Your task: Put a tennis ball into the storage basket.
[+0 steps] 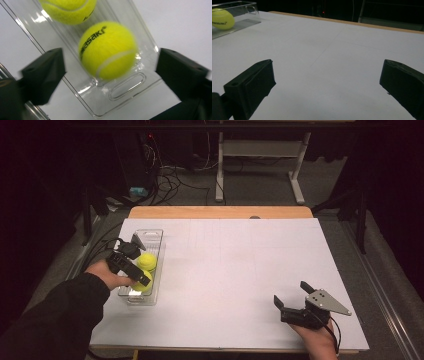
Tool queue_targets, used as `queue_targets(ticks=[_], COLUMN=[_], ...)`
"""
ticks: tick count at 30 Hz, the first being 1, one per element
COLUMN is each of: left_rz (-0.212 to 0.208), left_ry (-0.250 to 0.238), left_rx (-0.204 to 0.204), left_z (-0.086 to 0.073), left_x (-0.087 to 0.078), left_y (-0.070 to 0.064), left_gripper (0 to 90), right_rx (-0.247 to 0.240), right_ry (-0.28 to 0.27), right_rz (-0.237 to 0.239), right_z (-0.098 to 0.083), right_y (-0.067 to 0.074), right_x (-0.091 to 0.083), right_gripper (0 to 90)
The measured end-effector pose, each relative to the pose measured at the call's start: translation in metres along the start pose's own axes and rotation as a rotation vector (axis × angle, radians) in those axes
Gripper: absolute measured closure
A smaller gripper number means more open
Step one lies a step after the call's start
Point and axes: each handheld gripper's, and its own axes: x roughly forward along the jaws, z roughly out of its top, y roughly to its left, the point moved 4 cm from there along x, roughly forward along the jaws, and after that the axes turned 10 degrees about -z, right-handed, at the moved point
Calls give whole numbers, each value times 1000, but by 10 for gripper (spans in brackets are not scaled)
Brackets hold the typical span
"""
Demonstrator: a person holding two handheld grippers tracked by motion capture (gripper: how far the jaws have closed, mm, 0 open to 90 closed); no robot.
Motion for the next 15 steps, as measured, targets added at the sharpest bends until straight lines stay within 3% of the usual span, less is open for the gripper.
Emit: queue_targets(ticks=[3,15], left_rz=[0,7], left_ry=[-6,18], left_rx=[13,85], left_z=[1,21], left_x=[-5,5], left_y=[-4,-38], left_gripper=[10,5], right_rx=[0,-1], right_ry=[1,-1], right_rz=[0,-1], right_z=[0,1], right_y=[0,0], right_x=[0,-1], right_gripper=[0,0])
